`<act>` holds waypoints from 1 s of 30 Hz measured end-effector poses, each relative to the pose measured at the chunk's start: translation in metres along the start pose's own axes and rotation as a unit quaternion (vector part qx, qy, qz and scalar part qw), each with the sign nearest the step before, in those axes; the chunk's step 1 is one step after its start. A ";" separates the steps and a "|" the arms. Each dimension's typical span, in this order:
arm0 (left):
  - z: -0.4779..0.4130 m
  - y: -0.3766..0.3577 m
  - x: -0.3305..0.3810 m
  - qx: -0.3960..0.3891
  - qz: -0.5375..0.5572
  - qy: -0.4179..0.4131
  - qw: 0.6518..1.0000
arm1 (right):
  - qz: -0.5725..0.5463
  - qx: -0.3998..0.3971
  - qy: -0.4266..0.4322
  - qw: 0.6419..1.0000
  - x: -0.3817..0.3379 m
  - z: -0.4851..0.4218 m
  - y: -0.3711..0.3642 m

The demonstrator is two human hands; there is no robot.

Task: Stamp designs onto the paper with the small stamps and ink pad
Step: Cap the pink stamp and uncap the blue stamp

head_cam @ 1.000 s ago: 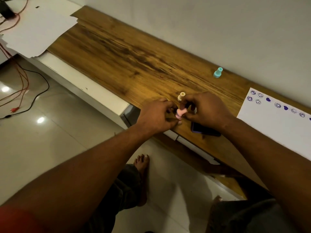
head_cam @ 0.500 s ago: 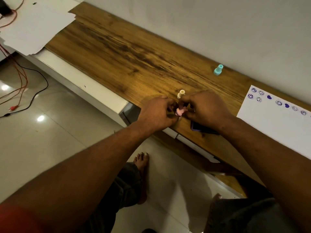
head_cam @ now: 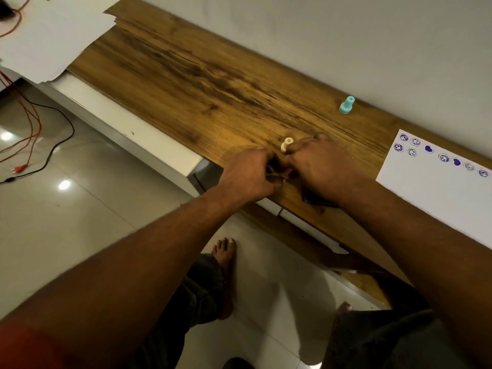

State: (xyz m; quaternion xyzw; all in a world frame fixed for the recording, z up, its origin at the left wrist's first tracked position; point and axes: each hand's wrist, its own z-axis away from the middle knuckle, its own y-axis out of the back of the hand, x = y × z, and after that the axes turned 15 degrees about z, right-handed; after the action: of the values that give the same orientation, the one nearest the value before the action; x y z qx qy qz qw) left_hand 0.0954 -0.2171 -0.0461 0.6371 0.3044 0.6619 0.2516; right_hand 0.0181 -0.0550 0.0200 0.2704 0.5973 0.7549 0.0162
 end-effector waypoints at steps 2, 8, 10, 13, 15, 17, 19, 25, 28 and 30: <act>-0.001 0.001 0.001 -0.003 0.001 0.004 1.000 | -0.002 -0.005 0.003 1.000 -0.001 -0.001 -0.002; -0.002 0.002 0.001 -0.012 0.004 0.016 1.000 | -0.058 -0.010 -0.007 0.998 0.001 -0.002 -0.006; -0.002 0.003 0.001 -0.015 0.009 0.023 1.000 | -0.087 -0.004 -0.023 0.996 0.000 -0.001 -0.008; -0.003 0.006 0.002 -0.017 0.022 0.038 0.999 | -0.143 0.007 -0.072 0.987 -0.002 -0.001 -0.013; -0.004 0.011 0.003 -0.020 0.032 0.054 0.998 | -0.172 0.024 -0.109 0.979 -0.003 -0.002 -0.020; -0.005 0.015 0.002 -0.023 0.036 0.073 0.996 | -0.191 0.035 -0.131 0.972 -0.004 -0.002 -0.026; -0.005 0.019 0.003 -0.029 0.032 0.086 0.995 | -0.209 0.044 -0.143 0.966 -0.004 -0.001 -0.030; -0.009 0.026 0.006 -0.032 0.016 0.088 0.995 | -0.213 0.097 -0.180 0.955 0.018 0.010 -0.033; -0.010 0.031 0.007 -0.011 0.015 0.080 0.997 | -0.221 0.149 -0.277 0.923 0.056 0.014 -0.042; -0.012 0.033 0.010 0.006 0.027 0.070 0.997 | -0.190 0.151 -0.343 0.907 0.083 0.015 -0.056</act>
State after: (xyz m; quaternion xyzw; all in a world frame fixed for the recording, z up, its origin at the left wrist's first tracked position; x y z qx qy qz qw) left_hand 0.0849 -0.2333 -0.0151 0.5987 0.3082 0.7094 0.2081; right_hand -0.0630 0.0029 0.0034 0.3931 0.7021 0.4986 0.3225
